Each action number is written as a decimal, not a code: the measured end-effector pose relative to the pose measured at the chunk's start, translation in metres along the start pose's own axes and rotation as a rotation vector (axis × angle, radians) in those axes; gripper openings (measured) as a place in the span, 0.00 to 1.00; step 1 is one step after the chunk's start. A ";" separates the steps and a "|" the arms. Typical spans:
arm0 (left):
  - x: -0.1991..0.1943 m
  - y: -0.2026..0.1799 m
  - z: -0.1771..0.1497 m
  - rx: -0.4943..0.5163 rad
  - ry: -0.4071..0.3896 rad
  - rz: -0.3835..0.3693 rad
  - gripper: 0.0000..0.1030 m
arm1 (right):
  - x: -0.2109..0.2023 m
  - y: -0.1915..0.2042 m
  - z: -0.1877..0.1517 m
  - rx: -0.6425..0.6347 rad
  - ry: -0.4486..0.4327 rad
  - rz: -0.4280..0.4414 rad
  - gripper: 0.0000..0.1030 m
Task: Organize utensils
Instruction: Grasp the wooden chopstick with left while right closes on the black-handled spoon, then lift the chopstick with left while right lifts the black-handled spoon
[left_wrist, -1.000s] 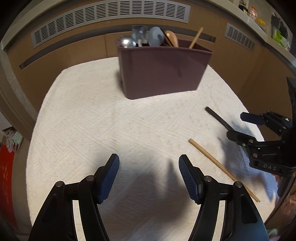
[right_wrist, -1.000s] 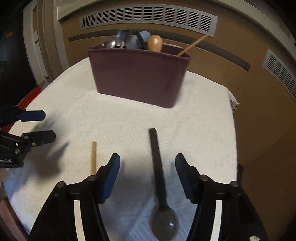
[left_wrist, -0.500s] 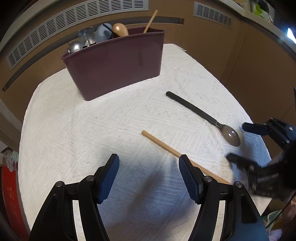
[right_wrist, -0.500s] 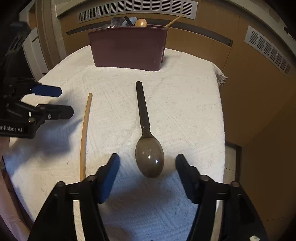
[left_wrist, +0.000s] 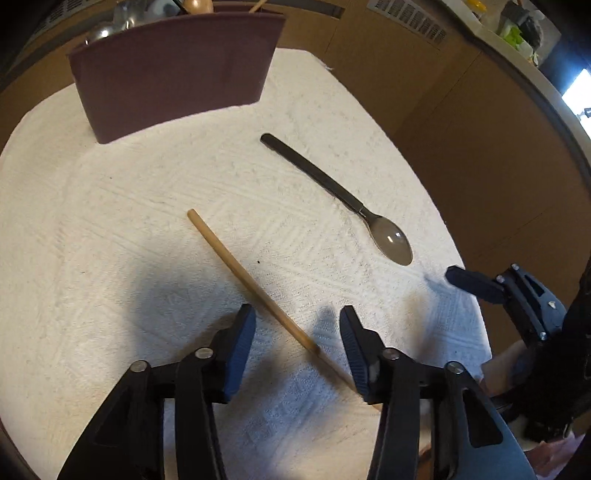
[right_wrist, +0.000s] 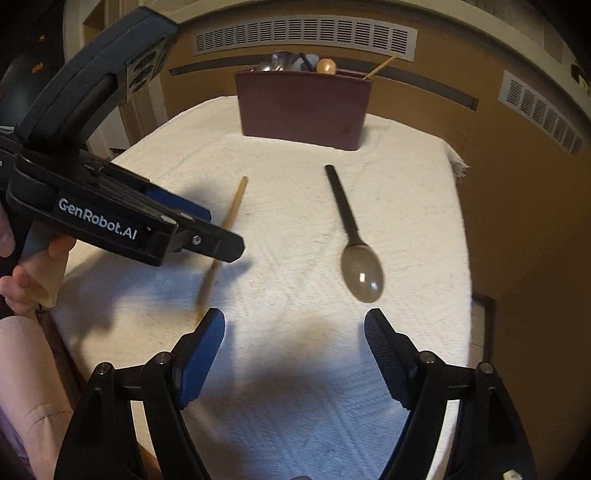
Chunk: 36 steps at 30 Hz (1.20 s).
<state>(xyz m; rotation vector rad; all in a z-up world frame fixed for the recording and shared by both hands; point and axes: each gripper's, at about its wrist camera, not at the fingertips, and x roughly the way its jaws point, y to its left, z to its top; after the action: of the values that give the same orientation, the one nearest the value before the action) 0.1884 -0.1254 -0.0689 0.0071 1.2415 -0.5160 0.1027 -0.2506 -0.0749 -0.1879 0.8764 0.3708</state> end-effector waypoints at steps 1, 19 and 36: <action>0.001 -0.005 0.003 0.016 -0.017 0.025 0.43 | -0.003 -0.005 -0.002 0.006 -0.005 -0.020 0.74; -0.026 0.073 0.002 0.104 -0.061 0.351 0.29 | 0.075 -0.046 0.086 0.078 0.049 0.036 0.50; -0.019 0.028 0.015 0.071 -0.049 0.132 0.30 | 0.077 -0.030 0.074 0.086 0.141 0.116 0.12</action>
<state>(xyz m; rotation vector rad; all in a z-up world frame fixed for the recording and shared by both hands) 0.2079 -0.0979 -0.0545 0.1349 1.1663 -0.4428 0.2119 -0.2371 -0.0881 -0.0843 1.0431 0.4306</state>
